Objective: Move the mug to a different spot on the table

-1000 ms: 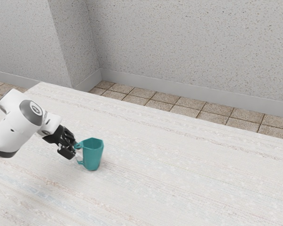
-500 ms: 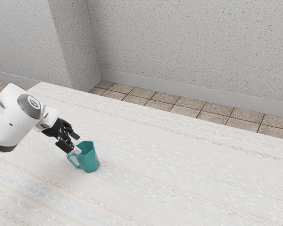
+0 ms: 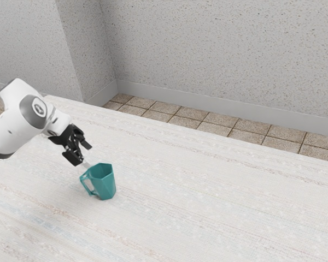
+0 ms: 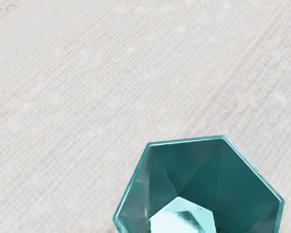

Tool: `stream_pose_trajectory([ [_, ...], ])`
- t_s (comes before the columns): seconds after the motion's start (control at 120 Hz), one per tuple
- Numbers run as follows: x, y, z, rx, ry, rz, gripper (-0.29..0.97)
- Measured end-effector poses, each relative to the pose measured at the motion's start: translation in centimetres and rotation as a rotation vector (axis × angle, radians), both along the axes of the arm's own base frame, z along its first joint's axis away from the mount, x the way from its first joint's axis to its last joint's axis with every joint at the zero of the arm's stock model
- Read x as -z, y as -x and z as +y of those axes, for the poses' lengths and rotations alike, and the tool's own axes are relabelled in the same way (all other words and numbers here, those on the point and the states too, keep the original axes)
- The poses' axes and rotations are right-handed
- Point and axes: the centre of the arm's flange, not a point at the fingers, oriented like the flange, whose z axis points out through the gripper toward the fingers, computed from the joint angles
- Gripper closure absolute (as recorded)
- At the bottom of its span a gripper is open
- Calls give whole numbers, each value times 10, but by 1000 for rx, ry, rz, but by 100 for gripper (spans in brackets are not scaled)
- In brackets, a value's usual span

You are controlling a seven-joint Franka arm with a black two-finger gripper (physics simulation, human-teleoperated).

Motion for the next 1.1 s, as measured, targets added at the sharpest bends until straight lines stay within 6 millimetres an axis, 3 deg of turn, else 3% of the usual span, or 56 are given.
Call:
stream_pose_trajectory([
  [0.192, -60, -26, -5, 74, -172, 126, 0],
  [0.342, -94, -35, -13, 21, -226, 233, 0],
  [0.5, -145, -43, -24, -54, -263, 305, 0],
  [0.608, -185, -46, -41, -114, -277, 332, 0],
  [0.717, -246, -55, -66, -183, -312, 313, 0],
  [0.842, -287, -52, -101, -260, -320, 316, 0],
  [0.942, -301, -41, -130, -299, -324, 345, 0],
  [1.1, -296, -32, -175, -324, -325, 408, 0],
])
